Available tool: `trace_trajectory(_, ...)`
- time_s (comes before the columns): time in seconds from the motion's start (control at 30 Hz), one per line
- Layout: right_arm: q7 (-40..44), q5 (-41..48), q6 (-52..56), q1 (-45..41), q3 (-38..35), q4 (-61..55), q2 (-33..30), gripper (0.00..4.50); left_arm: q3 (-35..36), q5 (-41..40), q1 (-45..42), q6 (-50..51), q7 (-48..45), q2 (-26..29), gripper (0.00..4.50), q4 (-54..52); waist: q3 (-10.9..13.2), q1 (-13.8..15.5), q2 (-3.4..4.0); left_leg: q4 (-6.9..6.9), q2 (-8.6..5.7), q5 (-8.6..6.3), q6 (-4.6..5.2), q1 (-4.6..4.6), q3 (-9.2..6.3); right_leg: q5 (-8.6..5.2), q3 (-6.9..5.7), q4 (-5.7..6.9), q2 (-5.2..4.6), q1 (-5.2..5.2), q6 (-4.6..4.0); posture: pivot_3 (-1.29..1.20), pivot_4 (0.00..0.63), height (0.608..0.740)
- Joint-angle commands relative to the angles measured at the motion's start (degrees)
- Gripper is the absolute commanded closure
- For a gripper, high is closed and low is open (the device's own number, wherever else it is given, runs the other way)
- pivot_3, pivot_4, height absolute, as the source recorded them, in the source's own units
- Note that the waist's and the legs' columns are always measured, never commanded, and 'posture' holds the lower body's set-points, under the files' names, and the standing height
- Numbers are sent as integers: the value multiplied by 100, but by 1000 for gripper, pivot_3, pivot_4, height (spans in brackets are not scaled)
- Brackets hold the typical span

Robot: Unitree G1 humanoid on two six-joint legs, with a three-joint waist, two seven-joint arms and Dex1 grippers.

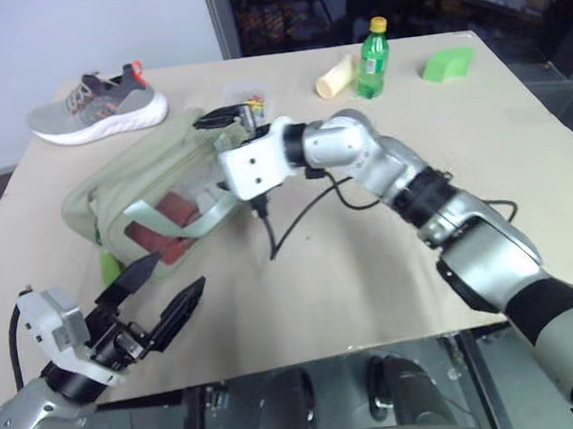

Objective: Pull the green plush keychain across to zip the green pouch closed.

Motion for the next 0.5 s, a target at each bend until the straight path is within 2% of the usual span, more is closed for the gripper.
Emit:
trace_trajectory(0.03, -505, -131, -287, -399, -174, 678, 281, 31, 218, -14, 206, -219, 217, -134, 82, -494, 0, 0, 1, 0, 0, 0, -1, -1, -2, 0, -1, 0, 0, 0, 0, 0, 150, 740)
trace_trajectory(0.17, 202, 670, -160, -212, -751, 576, 311, 31, 363, -26, 336, -287, 552, -238, 82, -749, 1, 23, 0, 0, -1, 1, -1, -6, -7, 0, -3, -2, -1, 0, -1, 0, 150, 740)
trace_trajectory(0.23, 1202, 1637, 239, 316, -1128, -310, 62, 31, 484, -63, 292, -154, 870, -144, 82, -852, -5, 65, -9, 0, -2, 1, 0, -6, -9, 0, -4, -5, -2, 3, 0, 0, 150, 740)
trace_trajectory(0.27, 1806, 2220, 798, 652, -1303, -977, -144, 31, 535, -16, 228, -58, 1057, -48, 82, -881, -6, 78, -11, 0, -2, 0, 0, -6, -17, 0, -10, -8, -2, 10, 0, 0, 150, 740)
trace_trajectory(0.3, 2255, 2667, 1360, 952, -1422, -1604, -362, 31, 559, -34, 186, 85, 1216, 62, 82, -891, -7, 108, -13, 0, -3, 0, 0, -6, -21, 1, -14, -9, -4, 13, 0, 0, 150, 740)
trace_trajectory(0.37, 2945, 3548, 2621, 1910, -1660, -3306, -1265, 31, 635, 140, 7, 233, 1388, 405, 82, -921, -6, 170, -12, 2, -6, 1, 1, -8, -33, 1, -22, -10, -12, 20, -1, 0, 150, 740)
trace_trajectory(0.5, 3128, 4720, 4563, 3301, -2248, -5566, -2733, 31, 852, -18, -302, 627, 1590, 1038, 82, -913, 3, 215, 3, 5, -15, -1, 5, -9, -38, 0, -21, -10, -23, 20, 0, 0, 150, 740)
